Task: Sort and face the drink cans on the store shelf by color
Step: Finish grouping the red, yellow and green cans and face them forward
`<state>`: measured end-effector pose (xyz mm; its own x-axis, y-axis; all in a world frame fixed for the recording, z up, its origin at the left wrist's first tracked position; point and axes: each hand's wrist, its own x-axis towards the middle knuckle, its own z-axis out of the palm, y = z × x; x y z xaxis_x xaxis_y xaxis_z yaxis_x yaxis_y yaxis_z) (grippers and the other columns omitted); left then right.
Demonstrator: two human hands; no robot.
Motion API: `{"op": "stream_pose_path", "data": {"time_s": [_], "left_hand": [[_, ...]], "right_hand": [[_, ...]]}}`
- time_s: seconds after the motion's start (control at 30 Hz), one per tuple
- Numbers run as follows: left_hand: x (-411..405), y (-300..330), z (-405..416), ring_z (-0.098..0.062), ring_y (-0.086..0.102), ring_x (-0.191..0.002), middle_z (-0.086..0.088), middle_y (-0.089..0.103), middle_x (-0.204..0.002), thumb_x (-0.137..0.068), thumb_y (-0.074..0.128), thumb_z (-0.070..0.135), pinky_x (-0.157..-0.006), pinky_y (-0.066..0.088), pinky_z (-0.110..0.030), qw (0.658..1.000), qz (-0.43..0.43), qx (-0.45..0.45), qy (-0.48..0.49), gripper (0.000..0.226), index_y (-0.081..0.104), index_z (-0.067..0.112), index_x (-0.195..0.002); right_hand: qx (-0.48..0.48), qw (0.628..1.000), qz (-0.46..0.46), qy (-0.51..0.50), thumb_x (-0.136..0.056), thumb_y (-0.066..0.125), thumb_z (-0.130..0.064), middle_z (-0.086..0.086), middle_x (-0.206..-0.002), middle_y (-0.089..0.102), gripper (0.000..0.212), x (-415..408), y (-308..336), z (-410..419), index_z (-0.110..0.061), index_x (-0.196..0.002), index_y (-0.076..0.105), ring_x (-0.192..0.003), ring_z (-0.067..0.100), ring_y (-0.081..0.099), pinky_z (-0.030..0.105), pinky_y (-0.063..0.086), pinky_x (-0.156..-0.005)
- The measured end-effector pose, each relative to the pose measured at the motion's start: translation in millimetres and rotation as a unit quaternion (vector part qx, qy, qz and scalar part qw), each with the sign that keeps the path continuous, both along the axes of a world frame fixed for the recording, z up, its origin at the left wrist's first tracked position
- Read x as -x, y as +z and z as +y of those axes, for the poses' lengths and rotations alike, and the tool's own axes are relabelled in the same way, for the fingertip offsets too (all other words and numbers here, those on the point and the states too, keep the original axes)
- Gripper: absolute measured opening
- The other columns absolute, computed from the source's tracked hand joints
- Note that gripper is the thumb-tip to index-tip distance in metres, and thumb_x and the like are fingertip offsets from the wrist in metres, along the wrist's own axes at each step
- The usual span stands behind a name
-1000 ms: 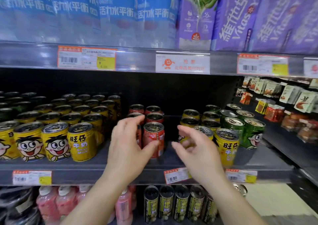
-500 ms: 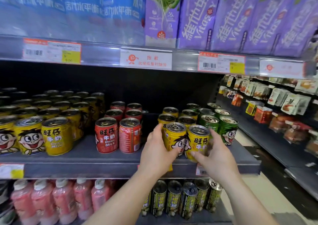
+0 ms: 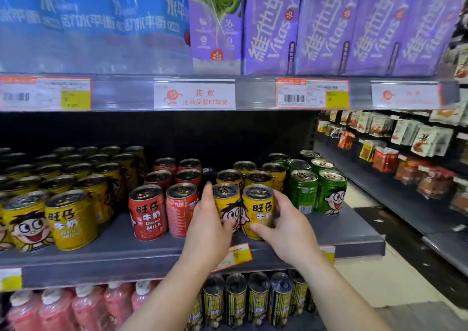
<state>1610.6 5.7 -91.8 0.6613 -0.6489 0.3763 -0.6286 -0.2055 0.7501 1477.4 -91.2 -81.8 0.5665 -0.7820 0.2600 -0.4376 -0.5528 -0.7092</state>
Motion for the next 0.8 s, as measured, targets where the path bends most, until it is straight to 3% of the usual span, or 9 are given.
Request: {"op": "stream_pose_path", "data": {"time_s": [0.23,0.4,0.53,0.6,0.67,0.8], "left_hand": [[-4,-5,1,-0.014,0.047,-0.124,0.003,0.047,-0.137,-0.083,0.068,0.027,-0.102,0.043,-0.035,0.999,-0.034,0.003,-0.026,0.086,0.010,0.035,-0.146],[-2,-1,3,-0.012,0.047,-0.124,0.006,0.048,-0.137,-0.083,0.068,0.030,-0.102,0.044,-0.033,0.999,-0.032,-0.004,-0.026,0.086,0.009,0.039,-0.145],[-2,5,6,-0.008,0.050,-0.121,0.013,0.049,-0.134,-0.079,0.073,0.028,-0.101,0.044,-0.031,0.999,0.024,-0.005,-0.040,0.092,0.010,0.039,-0.145],[2,8,5,-0.003,0.054,-0.112,0.021,0.053,-0.119,-0.070,0.081,0.033,-0.092,0.046,-0.022,0.998,0.050,0.010,-0.030,0.098,0.016,0.033,-0.144],[9,9,1,0.000,0.053,-0.103,0.026,0.049,-0.104,-0.061,0.085,0.038,-0.081,0.041,-0.013,0.999,0.022,0.026,0.010,0.097,0.029,0.025,-0.139],[15,5,-7,-0.007,0.054,-0.109,0.018,0.055,-0.107,-0.059,0.086,0.041,-0.089,0.047,-0.025,0.996,-0.025,0.060,0.067,0.085,0.041,0.026,-0.131]], "right_hand": [[-0.014,1.000,-0.010,0.003,-0.073,0.078,-0.035,-0.018,-0.118,0.061,0.083,5,-1,-6,-0.039,-0.140,0.030,-0.102,0.008,0.061,0.036,0.052,-0.091],[-0.024,0.999,-0.011,0.026,-0.073,0.078,-0.037,-0.017,-0.124,0.059,0.093,8,-3,-15,-0.038,-0.146,0.021,-0.108,0.009,0.060,0.035,0.050,-0.095],[-0.021,0.998,-0.017,0.061,-0.070,0.079,-0.040,-0.018,-0.127,0.057,0.091,10,-7,-24,-0.040,-0.142,0.023,-0.111,0.007,0.058,0.036,0.049,-0.097],[-0.020,0.996,-0.014,0.087,-0.071,0.078,-0.041,-0.019,-0.130,0.053,0.093,12,-3,-28,-0.039,-0.143,0.020,-0.116,0.007,0.055,0.034,0.047,-0.100],[-0.022,0.994,-0.013,0.110,-0.071,0.077,-0.043,-0.016,-0.134,0.050,0.095,12,1,-33,-0.038,-0.145,0.017,-0.119,0.008,0.052,0.033,0.045,-0.101],[-0.013,0.993,-0.021,0.117,-0.073,0.077,-0.040,-0.013,-0.134,0.051,0.091,14,0,-37,-0.036,-0.144,0.019,-0.118,0.009,0.053,0.030,0.047,-0.097]]}}
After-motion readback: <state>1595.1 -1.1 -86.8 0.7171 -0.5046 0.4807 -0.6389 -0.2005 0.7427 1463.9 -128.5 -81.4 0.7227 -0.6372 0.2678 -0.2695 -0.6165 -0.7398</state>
